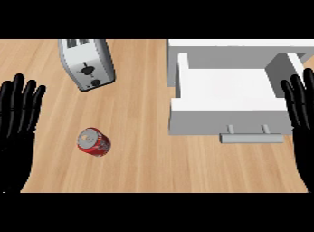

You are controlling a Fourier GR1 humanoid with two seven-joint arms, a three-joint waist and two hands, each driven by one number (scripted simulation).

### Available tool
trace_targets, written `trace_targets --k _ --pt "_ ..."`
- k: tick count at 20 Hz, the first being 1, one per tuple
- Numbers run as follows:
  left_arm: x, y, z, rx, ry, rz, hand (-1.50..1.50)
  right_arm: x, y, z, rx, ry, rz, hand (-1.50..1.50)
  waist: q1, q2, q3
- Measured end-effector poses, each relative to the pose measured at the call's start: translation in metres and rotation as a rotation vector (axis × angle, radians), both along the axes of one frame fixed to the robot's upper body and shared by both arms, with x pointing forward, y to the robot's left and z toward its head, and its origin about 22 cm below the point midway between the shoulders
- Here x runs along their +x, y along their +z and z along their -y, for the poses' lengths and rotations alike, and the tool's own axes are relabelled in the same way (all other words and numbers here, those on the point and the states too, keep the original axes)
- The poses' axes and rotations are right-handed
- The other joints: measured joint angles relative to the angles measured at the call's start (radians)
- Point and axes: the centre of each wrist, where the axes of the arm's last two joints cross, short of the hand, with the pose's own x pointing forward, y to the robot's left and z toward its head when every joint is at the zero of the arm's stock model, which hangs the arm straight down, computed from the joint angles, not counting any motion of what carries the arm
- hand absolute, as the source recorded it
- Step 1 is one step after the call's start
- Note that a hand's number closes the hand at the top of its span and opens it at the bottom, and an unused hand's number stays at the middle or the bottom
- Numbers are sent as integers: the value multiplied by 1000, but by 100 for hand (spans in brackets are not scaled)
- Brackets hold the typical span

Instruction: Pick up the can, place it into the drawer and close the drawer

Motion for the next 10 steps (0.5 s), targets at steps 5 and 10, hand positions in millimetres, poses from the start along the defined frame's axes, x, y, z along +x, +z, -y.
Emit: trace_targets --k 5,10 --pt "1 8 11 -2 -352 33 -150 1 5 3 -1 -13 10 -150 -9 1 3" --pt "-3 -8 4 118 -629 -163 -150 0 -16 12 9 -94 -182 -150 -11 5 5"
